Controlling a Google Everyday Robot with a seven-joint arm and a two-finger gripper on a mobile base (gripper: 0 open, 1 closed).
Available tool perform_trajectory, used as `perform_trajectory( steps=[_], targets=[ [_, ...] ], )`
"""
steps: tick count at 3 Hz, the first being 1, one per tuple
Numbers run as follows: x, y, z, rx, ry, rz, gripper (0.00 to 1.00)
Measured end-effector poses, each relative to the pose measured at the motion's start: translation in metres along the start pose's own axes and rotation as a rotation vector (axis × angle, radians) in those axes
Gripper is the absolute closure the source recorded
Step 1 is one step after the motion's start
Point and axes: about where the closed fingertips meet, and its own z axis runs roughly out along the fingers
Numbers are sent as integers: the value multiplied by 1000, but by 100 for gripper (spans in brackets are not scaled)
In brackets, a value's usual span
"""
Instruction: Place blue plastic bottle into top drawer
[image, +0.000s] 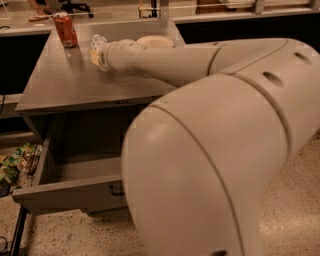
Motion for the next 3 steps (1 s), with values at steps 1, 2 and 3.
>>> perform_trajectory(
  steps=[1,2,3],
  targets=[
    [-7,-8,-27,-55,14,-44,100],
    [0,-21,-39,-139,53,-56,100],
    [22,-33,-66,-233,71,-38,100]
  ],
)
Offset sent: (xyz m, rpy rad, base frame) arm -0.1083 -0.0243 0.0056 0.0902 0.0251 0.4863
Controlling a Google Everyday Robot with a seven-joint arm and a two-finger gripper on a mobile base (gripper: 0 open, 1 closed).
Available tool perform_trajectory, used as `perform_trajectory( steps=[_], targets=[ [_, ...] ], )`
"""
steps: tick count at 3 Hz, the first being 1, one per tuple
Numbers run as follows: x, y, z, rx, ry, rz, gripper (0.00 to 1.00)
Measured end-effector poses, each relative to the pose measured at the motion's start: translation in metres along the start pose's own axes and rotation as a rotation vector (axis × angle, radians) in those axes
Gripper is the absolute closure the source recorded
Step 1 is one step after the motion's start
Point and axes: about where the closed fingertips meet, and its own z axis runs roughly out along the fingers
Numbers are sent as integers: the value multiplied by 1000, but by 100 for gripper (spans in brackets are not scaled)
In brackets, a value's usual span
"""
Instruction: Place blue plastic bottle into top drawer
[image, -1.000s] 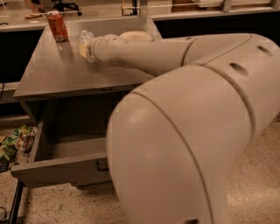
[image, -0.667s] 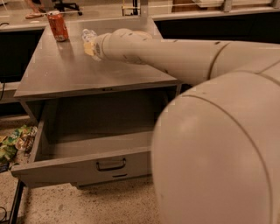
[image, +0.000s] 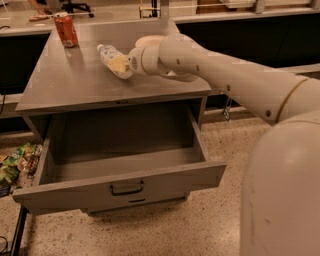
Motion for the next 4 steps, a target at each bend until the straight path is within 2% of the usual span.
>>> perform_trajectory(
  steps=[1,2,4],
  targets=[
    [22,24,-28,-112,-2,27,100],
    [29,52,-51,-198,9,42,100],
    [41,83,-99,-315,54,73,100]
  ],
)
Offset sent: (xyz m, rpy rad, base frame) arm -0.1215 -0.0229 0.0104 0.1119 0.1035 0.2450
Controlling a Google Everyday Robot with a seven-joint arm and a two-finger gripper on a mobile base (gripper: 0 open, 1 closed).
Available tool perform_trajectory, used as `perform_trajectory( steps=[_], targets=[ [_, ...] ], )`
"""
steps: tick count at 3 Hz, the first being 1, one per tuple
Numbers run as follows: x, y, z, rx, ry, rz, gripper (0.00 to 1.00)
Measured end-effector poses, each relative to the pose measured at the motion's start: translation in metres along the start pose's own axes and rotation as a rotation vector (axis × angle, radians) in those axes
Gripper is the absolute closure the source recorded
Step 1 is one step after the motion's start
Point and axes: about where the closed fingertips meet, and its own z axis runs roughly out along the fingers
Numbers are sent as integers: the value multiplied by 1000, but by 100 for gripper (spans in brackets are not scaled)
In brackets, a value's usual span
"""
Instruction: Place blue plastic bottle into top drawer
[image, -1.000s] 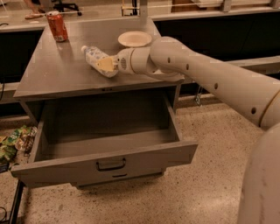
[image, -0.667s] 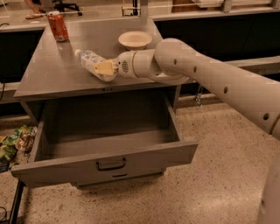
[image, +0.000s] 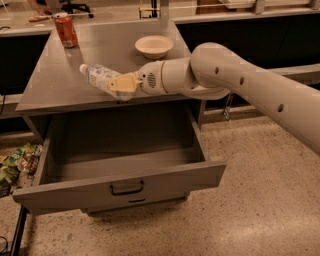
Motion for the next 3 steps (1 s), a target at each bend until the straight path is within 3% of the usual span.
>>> perform_trajectory(
  steps=[2,3],
  targets=[
    [11,13,-12,-15,26,24,100],
    [39,42,-44,-64,107,51,100]
  ],
)
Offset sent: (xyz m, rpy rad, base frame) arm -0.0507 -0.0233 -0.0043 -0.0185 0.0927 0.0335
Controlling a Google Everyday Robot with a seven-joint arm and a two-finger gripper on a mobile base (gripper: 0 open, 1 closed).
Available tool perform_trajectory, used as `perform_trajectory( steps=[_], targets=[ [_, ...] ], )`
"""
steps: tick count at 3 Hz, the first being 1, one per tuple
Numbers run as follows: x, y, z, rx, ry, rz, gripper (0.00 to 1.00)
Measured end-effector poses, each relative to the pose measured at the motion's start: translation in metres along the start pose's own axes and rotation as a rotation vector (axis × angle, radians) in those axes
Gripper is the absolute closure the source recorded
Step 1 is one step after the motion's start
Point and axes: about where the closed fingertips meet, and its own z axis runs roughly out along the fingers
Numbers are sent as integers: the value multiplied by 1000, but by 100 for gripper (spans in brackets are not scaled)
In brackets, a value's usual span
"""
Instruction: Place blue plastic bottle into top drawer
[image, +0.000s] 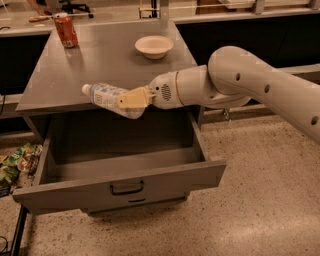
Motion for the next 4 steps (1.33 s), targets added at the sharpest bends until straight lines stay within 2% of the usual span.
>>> perform_trajectory(
  steps=[1,2,3,4],
  targets=[
    [24,22,-11,-74,90,-26,100],
    [79,35,-9,-153,255,-44,100],
    [80,34,-7,-153,257,-44,100],
    [112,20,25,-154,292,-39,100]
  ],
)
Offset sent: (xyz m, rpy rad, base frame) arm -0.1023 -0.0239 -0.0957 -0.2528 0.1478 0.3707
